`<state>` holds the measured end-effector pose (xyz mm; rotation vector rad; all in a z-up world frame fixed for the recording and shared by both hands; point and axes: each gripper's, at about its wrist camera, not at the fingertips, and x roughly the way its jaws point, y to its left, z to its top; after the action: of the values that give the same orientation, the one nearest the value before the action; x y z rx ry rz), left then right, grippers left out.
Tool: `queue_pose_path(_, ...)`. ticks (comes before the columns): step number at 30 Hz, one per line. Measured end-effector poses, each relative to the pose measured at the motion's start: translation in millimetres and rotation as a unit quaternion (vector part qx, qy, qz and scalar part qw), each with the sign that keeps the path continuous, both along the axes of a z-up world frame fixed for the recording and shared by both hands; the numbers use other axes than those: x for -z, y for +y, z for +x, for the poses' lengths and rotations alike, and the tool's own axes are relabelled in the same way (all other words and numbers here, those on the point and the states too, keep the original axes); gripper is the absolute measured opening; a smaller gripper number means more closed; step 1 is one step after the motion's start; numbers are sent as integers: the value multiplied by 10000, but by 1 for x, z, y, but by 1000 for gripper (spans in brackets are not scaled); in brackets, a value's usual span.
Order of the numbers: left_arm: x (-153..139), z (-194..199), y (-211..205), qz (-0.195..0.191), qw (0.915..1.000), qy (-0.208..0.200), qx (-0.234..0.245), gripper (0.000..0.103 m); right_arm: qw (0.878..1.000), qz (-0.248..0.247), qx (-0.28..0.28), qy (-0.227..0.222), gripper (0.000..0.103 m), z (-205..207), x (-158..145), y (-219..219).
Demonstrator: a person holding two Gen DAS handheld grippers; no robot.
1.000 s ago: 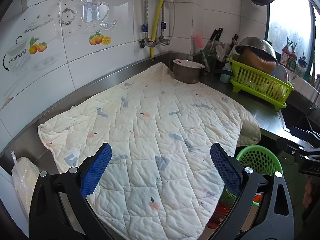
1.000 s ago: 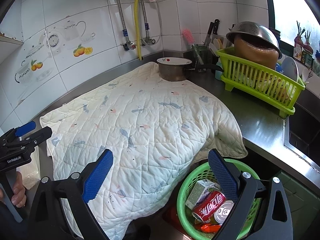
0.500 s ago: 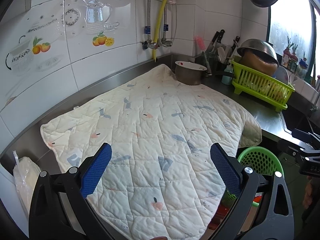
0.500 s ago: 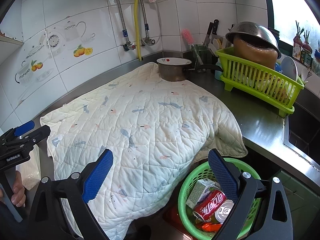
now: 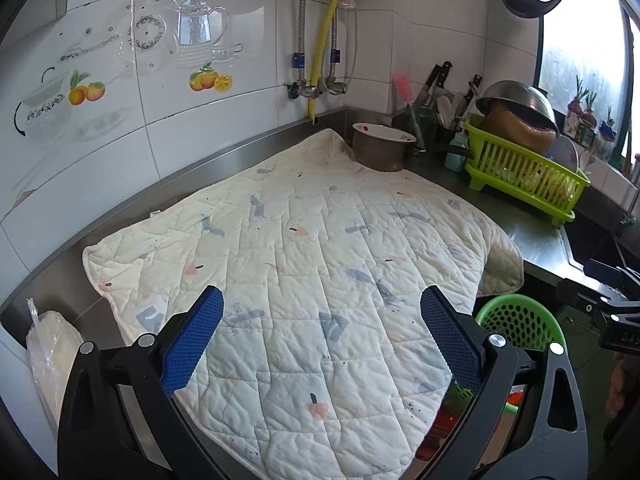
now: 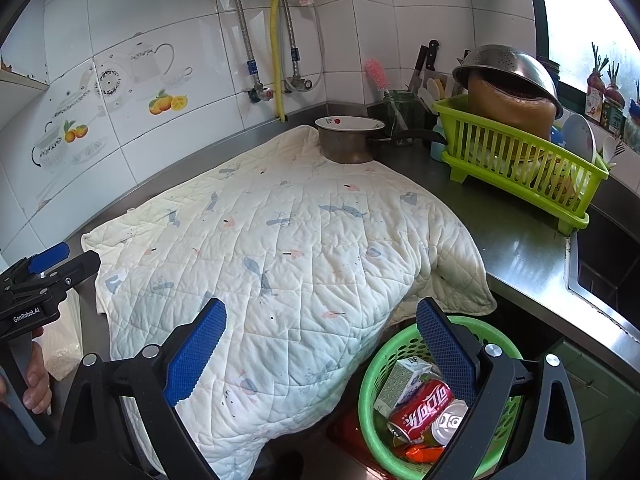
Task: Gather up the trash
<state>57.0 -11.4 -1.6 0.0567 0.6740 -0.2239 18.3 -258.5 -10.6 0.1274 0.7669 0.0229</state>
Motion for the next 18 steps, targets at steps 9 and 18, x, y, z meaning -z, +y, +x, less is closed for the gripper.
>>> queue_pose_path(9,-1,0,-2,8,10000,-20,7,97,10000,0,8,-8,93,0,0,0)
queue_pose_path(18,-1,0,-2,11,10000,-17,17,97,10000,-11,15,-1,93,1,-1,0)
